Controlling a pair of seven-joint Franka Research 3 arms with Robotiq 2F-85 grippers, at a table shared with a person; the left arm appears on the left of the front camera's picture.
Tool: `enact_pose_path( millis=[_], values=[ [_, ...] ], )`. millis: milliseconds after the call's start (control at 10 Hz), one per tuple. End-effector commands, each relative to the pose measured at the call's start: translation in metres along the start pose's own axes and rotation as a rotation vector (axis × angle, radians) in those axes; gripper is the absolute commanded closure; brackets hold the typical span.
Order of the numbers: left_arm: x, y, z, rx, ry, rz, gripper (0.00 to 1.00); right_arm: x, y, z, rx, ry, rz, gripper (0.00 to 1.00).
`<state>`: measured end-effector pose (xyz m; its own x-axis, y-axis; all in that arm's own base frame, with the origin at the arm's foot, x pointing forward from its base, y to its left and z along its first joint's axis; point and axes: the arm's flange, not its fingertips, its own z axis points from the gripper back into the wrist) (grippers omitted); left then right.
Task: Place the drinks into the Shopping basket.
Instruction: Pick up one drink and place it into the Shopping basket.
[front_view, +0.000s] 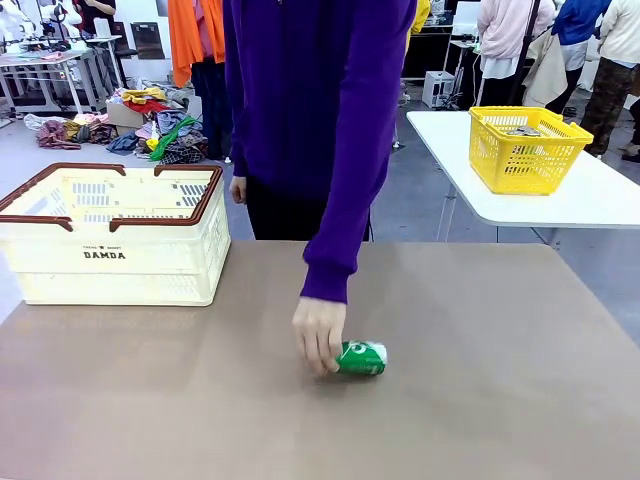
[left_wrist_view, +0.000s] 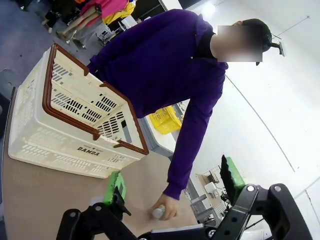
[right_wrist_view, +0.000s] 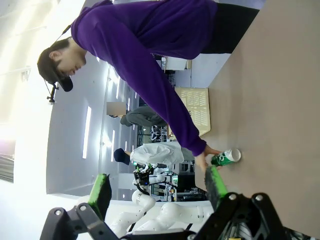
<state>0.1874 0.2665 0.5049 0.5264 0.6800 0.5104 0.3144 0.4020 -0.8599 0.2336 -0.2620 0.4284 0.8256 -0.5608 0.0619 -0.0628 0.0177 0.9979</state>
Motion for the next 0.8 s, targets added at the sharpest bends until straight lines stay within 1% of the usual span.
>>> enact_pose_path(
  millis=[0,700],
  values=[
    [0.0034,0.0002,0.0003,-0.016,-0.010,-0.021,0.00,0.0010,0.0037,0.0019,0.006,0.004,0.010,0.00],
    [0.0034,0.0002,0.0003,-0.016,-0.010,-0.021,0.00,0.0010,0.0037,0.0019,0.006,0.004,0.010,0.00]
  ],
)
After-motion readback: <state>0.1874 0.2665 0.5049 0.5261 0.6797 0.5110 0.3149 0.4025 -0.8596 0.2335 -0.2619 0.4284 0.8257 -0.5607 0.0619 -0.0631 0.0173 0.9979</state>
